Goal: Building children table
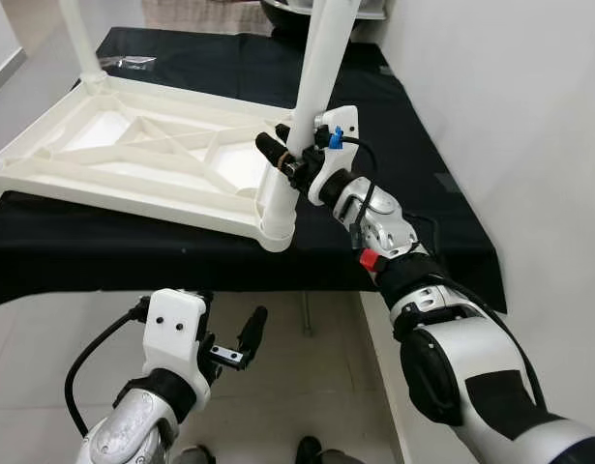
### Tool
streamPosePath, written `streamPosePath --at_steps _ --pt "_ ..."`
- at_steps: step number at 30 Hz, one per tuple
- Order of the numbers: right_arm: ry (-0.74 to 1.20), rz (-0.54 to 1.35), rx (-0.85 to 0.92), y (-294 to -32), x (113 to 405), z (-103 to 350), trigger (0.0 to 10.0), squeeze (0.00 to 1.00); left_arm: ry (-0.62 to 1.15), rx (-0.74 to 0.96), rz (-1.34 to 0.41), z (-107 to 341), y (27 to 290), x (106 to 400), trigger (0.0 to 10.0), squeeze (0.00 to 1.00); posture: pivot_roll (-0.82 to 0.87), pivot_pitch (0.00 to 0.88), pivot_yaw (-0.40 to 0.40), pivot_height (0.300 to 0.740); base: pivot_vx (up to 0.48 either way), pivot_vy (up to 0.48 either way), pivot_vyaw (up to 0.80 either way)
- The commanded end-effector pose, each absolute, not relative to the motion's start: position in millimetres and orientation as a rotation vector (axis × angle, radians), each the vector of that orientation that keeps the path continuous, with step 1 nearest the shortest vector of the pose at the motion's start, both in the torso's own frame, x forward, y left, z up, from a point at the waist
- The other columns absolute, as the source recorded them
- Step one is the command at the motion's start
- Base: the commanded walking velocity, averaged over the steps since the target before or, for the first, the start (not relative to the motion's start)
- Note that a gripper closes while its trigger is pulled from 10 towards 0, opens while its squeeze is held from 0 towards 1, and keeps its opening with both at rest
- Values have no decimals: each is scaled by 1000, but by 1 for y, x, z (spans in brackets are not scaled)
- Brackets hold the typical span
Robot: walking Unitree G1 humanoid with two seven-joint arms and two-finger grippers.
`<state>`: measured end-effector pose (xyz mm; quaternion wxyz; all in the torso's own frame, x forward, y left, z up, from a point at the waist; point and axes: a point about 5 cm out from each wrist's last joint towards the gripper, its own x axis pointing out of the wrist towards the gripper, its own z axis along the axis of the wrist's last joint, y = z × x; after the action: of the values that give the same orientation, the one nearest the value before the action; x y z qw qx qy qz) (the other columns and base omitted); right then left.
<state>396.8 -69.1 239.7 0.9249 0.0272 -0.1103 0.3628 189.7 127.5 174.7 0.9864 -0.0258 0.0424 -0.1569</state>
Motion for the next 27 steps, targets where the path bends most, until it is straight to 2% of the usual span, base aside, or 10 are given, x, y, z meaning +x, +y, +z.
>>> streamPosePath --at_steps 1,2,4,5,12,16,20,25,27 --pt "-95 919 41 -44 382 201 10000 0 118 -53 -316 168 127 189 10000 0 179 219 -138 740 0 0 0" --pt "-95 919 41 -44 382 201 10000 0 118 -53 -316 168 127 189 10000 0 179 219 -138 740 0 0 0" --pt "-68 1049 -2 -37 374 194 10000 0 117 -56 -317 168 126 189 10000 0 179 220 -139 740 0 0 0" --pt "-68 1049 -2 -37 374 194 10000 0 117 -56 -317 168 126 189 10000 0 179 220 -139 740 0 0 0" --pt "15 1359 -109 -30 361 187 10000 0 116 -55 -319 168 125 189 10000 0 183 219 -148 740 0 0 0" --pt "38 1362 -204 -26 366 193 10000 0 114 -54 -314 168 126 188 10000 0 182 223 -154 740 0 0 0" --pt "43 1352 -201 -20 369 200 10000 0 113 -56 -311 169 126 187 10000 0 183 229 -157 740 0 0 0" --pt "30 1389 -103 -18 369 207 10000 0 111 -59 -314 170 125 185 10000 0 185 234 -160 740 0 0 0" --pt "7 1470 -35 -18 367 213 10000 0 104 -66 -322 172 122 184 10000 0 206 252 -175 740 0 0 0"
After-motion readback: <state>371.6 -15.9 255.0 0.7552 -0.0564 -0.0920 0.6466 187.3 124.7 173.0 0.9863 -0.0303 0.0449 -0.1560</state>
